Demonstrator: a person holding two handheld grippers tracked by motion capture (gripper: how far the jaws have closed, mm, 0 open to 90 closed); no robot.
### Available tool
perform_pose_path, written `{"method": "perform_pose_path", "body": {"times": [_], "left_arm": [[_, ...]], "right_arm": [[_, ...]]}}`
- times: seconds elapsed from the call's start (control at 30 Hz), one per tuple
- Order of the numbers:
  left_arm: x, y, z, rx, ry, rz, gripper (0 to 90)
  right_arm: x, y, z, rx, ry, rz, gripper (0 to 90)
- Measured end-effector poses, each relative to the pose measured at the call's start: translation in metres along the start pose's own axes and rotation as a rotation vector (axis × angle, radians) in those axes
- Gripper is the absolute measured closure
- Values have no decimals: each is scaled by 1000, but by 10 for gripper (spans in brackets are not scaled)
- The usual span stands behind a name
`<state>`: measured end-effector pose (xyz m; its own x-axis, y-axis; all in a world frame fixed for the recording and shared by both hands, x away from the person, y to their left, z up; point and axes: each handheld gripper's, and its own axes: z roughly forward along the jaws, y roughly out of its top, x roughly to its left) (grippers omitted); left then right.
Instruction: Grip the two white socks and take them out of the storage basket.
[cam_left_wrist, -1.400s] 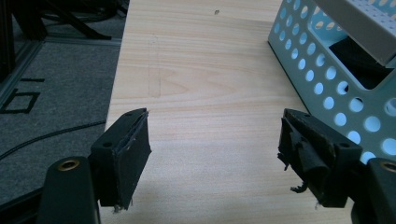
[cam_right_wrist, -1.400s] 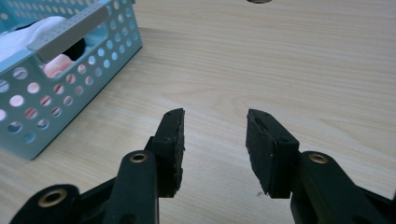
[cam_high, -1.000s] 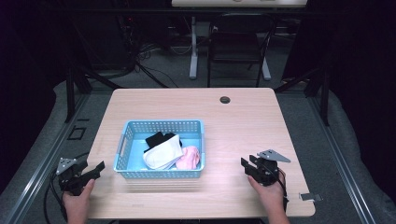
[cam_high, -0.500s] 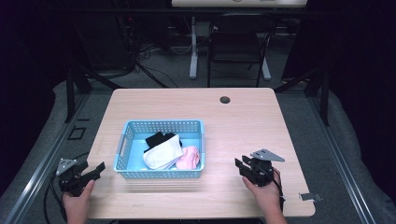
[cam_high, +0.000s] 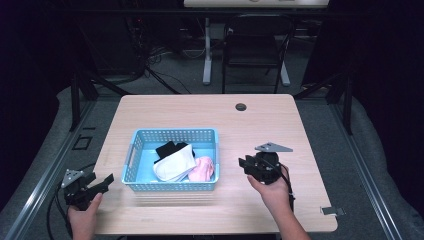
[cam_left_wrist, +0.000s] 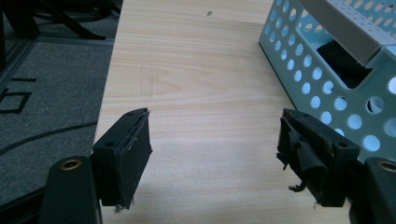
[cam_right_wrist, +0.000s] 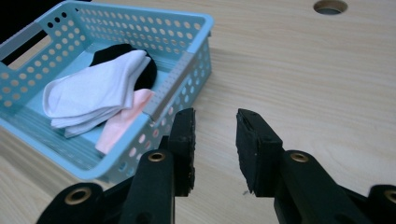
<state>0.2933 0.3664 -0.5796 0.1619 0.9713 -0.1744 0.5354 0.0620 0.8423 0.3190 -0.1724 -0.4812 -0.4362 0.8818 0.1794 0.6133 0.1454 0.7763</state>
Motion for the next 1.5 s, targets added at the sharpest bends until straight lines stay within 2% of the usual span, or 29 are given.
{"method": "perform_pose_path", "body": {"times": [0.23,0.43,0.57,0.63,0.77,0.8,0.97,1.07,1.2,1.23,1.27,1.33,1.4,1.43,1.5], "left_arm": [[1,0,0,5,-2,0,255],[0,1,0,-2,-18,0,267],[-1,2,-1,1,-25,1,303],[-1,4,-4,3,-2,-3,366],[0,7,-10,-34,15,-2,371],[0,7,-10,-29,16,1,371],[-2,7,-9,-21,21,11,371],[-2,7,-9,-26,23,11,371],[-2,7,-8,-10,23,17,372],[-2,7,-7,-7,21,15,375],[-1,7,-7,-8,19,14,382],[-1,7,-8,-13,18,10,383],[-1,7,-8,-11,18,10,383],[0,7,-8,-11,15,10,383],[-1,6,-7,-9,14,12,382]], "right_arm": [[23,27,15,57,53,-48,680],[43,45,35,104,88,-81,639],[56,50,51,127,91,-105,628],[63,53,59,135,97,-113,628],[73,58,76,170,117,-106,634],[76,59,80,182,116,-93,637],[90,63,103,244,101,-123,659],[96,66,120,296,113,-92,666],[98,71,139,366,97,-62,666],[98,70,144,353,109,-24,662],[97,71,147,379,105,-27,660],[97,70,155,396,98,7,660],[97,67,162,403,69,8,667],[96,68,164,427,51,-4,674],[95,67,167,431,51,11,702]]}}
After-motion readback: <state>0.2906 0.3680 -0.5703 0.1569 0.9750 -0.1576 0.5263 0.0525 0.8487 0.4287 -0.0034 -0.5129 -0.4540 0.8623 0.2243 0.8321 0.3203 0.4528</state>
